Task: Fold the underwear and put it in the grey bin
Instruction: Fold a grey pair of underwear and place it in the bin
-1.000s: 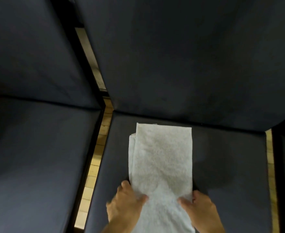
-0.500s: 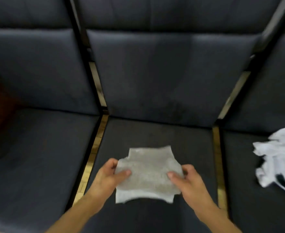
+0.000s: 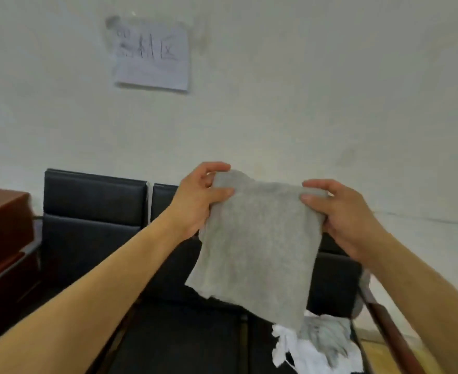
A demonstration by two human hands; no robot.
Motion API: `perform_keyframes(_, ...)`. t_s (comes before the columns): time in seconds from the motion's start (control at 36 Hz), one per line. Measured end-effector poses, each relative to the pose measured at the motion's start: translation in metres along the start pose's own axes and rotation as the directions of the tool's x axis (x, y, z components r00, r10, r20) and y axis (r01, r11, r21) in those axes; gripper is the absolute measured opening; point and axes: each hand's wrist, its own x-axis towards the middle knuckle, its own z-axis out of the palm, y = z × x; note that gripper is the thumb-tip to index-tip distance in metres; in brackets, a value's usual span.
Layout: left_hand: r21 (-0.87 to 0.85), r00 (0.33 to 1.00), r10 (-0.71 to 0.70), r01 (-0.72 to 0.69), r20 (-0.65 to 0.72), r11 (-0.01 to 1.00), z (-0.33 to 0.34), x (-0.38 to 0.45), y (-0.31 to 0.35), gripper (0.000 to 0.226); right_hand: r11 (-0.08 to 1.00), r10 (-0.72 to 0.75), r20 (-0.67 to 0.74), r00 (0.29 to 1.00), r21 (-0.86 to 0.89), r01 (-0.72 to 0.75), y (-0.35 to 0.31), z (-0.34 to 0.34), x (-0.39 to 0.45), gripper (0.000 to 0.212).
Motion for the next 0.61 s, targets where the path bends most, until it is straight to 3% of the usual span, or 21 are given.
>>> perform_keyframes(0.14,-0.089,0.981,0.152,-0.141,0.122,0.986,0.044,0.011,0.109,0.039,0.963,-0.232,-0.112,0.966,-0.169,0.212,-0.114,-0.053,-0.018,0.010)
perform_keyframes(0.25,-0.042,0.949,0.193,-0.188,0.248,0.981,0.078,0.027,0.164,0.047,0.939,-0.292,-0.158,0.943,-0.234,0.251,-0.173,-0.090,-0.025,0.006)
perform_keyframes(0.42,0.238,0.915,0.179,-0.276,0.361,0.931,0.120,0.062,0.208,0.057,0.944,-0.164,-0.117,0.979,-0.307,0.121,-0.216,-0.133,-0.034,0.052)
perform_keyframes(0.61,0.477,0.861,0.265,-0.469,0.433,0.743,0.179,0.089,0.230,0.050,0.878,-0.203,-0.308,0.929,-0.478,0.033,-0.240,-0.170,-0.046,0.033)
